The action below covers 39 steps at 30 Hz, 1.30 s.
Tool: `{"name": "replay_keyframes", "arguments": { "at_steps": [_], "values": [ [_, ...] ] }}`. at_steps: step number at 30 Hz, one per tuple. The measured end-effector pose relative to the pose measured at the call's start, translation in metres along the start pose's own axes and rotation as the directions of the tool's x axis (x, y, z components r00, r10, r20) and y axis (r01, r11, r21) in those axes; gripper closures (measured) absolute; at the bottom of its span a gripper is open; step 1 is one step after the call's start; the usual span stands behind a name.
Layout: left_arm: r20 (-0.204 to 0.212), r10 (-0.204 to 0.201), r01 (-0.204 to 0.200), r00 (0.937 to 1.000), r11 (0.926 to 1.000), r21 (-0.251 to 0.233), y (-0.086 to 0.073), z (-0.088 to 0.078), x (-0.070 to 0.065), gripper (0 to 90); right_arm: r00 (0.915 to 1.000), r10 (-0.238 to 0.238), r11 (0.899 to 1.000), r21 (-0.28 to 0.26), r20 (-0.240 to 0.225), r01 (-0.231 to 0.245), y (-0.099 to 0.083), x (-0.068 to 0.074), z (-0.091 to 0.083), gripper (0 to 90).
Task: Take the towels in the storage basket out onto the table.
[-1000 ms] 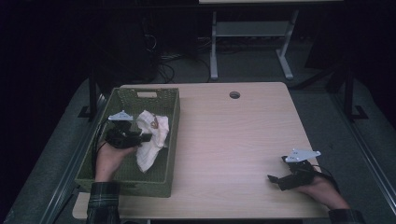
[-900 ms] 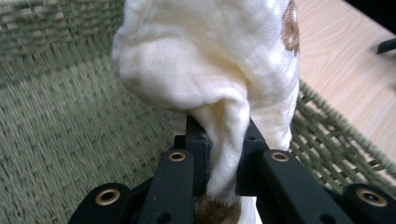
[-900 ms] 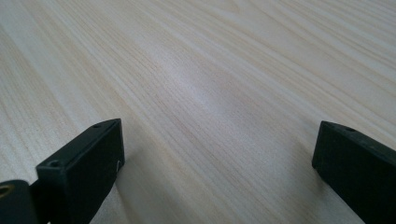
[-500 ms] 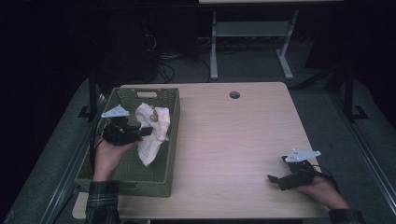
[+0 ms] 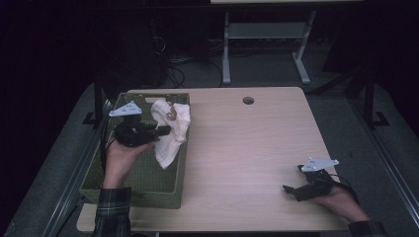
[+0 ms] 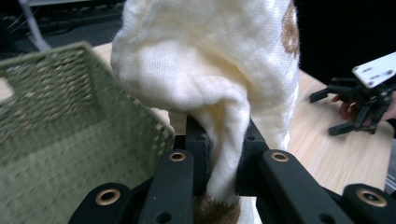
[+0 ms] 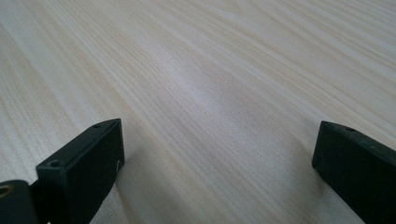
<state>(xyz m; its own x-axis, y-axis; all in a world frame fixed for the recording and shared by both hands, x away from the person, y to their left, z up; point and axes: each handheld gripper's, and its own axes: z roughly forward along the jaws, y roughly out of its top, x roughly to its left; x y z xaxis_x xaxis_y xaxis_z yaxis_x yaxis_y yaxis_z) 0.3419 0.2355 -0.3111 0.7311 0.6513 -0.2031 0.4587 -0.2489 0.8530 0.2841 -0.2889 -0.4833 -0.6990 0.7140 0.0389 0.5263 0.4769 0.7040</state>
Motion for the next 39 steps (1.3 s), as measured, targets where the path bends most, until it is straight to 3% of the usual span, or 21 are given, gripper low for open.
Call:
{"name": "replay_keyframes", "arguments": {
  "at_steps": [5,13,17,28,39],
  "values": [
    [0.038,0.02,-0.019,0.9991,0.9997,-0.014,0.01,0.008,-0.01,79.1,1.0,0.001,1.0,0.0,0.0,-0.001,0.0,0.0,0.0,1.8],
    [0.114,0.06,-0.057,0.9916,0.9977,-0.037,0.026,0.029,-0.036,79.2,1.0,0.0,1.0,0.0,0.0,0.0,0.0,0.0,0.0,1.7],
    [0.131,0.072,-0.068,0.9888,0.997,-0.036,0.029,0.035,-0.044,79.2,1.0,0.0,1.0,0.0,0.0,0.0,0.0,0.0,0.0,1.7],
    [0.208,0.124,-0.126,0.9702,0.9921,-0.006,0.04,0.078,-0.077,79.2,1.0,0.001,1.0,-0.002,0.0,-0.001,0.0,0.0,0.0,1.8],
    [0.241,0.162,-0.171,0.9569,0.985,0.02,0.038,0.117,-0.098,79.1,1.0,0.003,1.0,-0.003,-0.001,-0.003,0.0,0.0,0.0,1.8]
  ]
}}
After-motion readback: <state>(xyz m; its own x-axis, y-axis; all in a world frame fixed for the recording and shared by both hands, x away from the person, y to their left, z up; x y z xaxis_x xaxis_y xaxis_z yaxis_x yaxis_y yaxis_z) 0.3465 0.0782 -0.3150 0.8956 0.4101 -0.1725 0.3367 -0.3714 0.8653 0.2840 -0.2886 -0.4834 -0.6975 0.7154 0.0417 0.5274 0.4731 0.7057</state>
